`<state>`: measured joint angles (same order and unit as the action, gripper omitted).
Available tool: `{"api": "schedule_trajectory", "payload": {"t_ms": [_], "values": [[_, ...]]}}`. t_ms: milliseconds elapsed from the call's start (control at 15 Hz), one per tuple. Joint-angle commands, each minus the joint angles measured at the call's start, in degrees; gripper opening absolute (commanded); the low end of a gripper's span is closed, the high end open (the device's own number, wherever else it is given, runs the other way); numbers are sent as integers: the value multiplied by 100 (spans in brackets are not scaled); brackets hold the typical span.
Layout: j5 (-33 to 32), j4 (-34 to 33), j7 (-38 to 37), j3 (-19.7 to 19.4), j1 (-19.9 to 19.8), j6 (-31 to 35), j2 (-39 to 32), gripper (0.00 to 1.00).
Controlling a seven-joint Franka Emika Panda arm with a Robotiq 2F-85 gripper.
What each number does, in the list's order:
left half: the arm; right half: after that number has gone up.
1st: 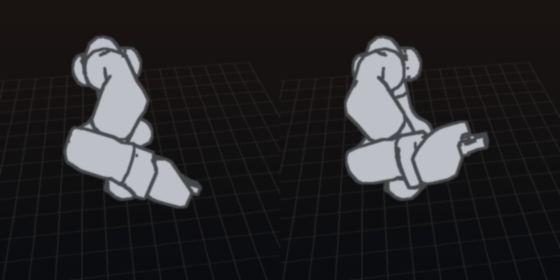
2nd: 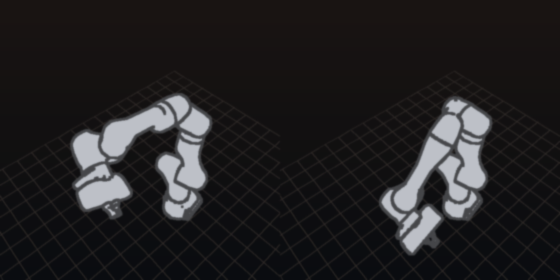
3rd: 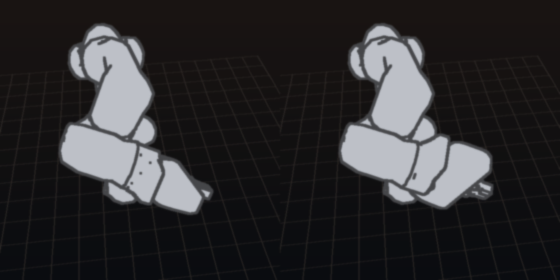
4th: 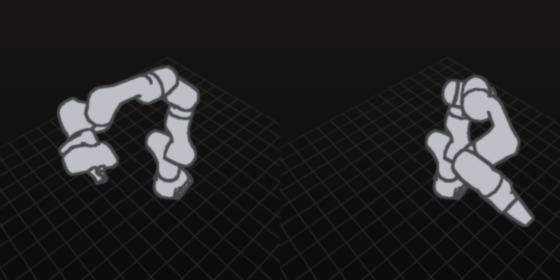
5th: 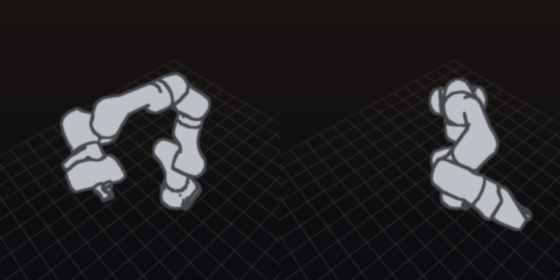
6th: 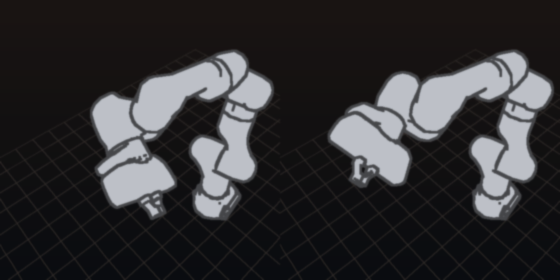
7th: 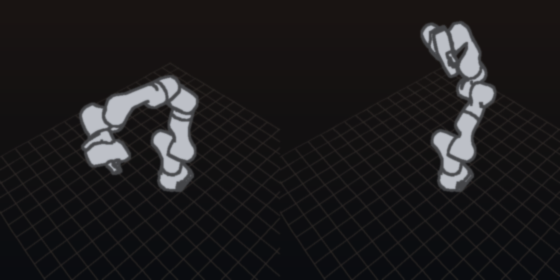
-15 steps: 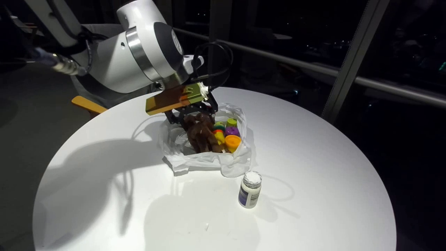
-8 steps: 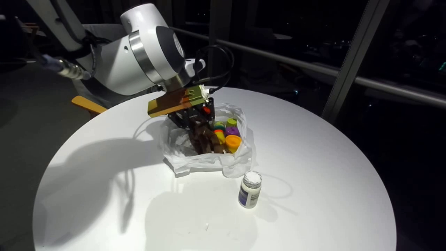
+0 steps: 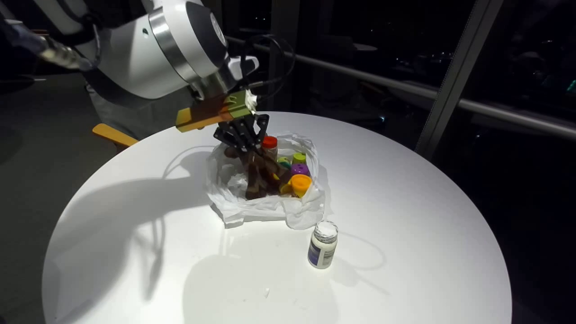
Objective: Pick up the objects from the plastic and put them on the table
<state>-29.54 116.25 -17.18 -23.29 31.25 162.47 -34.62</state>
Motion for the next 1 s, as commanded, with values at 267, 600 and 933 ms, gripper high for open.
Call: {"api": "schedule_trajectory", "payload": {"t_ms": [267,600,933], "values": [[-1910,1062,-2225,-138,1051,-1278,2278,3],[-3440,1126,-3883,-463,2018,-3069,2880,3],[-3580,1144,-4067,1563,-27,-4722,2768,3]]}}
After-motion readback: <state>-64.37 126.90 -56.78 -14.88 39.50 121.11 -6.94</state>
